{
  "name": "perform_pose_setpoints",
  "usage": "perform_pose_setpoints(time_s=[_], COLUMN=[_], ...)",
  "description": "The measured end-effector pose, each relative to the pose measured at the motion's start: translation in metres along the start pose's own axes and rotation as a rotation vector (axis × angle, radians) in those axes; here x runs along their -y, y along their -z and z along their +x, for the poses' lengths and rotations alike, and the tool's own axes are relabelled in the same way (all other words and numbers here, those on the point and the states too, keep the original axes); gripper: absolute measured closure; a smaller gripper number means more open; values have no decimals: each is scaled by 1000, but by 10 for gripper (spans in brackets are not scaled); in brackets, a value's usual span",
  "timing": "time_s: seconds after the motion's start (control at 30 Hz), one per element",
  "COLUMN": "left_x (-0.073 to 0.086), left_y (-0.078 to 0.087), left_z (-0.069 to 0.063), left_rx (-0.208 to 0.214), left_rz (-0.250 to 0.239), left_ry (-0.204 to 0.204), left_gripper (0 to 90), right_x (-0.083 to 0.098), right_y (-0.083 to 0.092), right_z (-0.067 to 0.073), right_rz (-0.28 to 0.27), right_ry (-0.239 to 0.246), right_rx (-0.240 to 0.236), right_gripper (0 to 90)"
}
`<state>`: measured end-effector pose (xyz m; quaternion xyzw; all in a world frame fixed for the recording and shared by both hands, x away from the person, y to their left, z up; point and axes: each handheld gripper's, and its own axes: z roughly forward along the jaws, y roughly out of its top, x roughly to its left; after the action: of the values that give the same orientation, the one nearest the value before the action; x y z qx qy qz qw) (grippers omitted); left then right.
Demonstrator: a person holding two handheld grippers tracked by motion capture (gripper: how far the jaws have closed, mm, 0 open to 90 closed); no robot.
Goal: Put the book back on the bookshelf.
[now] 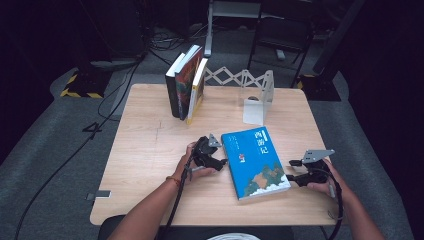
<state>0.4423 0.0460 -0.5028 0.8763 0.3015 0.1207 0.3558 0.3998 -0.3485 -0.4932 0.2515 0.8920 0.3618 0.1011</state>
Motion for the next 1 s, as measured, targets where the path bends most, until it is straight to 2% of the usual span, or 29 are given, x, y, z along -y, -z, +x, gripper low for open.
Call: perform_pose_setpoints(time_s=[0.2, 0.23, 0.3, 0.33, 0.43, 0.47, 0.6, 0.67, 0.73, 0.77, 0.83, 0.9, 0.97, 1.0], left_x=[-1, -1, -1, -1, -2, -2, 1, 5, 9, 11, 16, 20, 26, 31], left_y=[0, 0, 0, -1, -1, -1, 2, 8, 17, 21, 34, 46, 58, 62], left_z=[5, 7, 12, 18, 30, 33, 38, 39, 39, 38, 35, 31, 24, 21], left_rx=[-34, -39, -63, -73, -42, -39, -30, -30, -25, -23, -54, -36, -53, -47], left_rz=[-7, -5, -13, -16, -8, -5, 5, 23, 45, 46, 40, 30, 32, 29], left_ry=[2, 7, 11, 19, 52, 47, 53, 58, 45, 34, 17, 27, -3, -6], left_gripper=[205, 211, 219, 240, 249, 249, 235, 235, 235, 245, 243, 237, 233, 234], right_x=[1, -3, -6, -15, -23, -25, -29, -32, -34, -34, -35, -36, -37, -37], right_y=[-2, -6, -8, -14, -22, -24, -34, -37, -39, -40, -41, -41, -41, -42], right_z=[-1, 6, 11, 24, 40, 44, 53, 57, 61, 62, 64, 66, 68, 69], right_rz=[-19, -13, -7, -2, -5, -9, -32, -39, -44, -47, -50, -52, -54, -54], right_ry=[-15, 5, 24, 63, 110, 116, 108, 109, 118, 116, 117, 128, 123, 122], right_rx=[-56, -87, -95, -109, -110, -109, -128, -127, -121, -121, -113, -102, -100, -97], right_gripper=[390, 376, 355, 345, 325, 317, 297, 292, 290, 283, 281, 281, 279, 274])
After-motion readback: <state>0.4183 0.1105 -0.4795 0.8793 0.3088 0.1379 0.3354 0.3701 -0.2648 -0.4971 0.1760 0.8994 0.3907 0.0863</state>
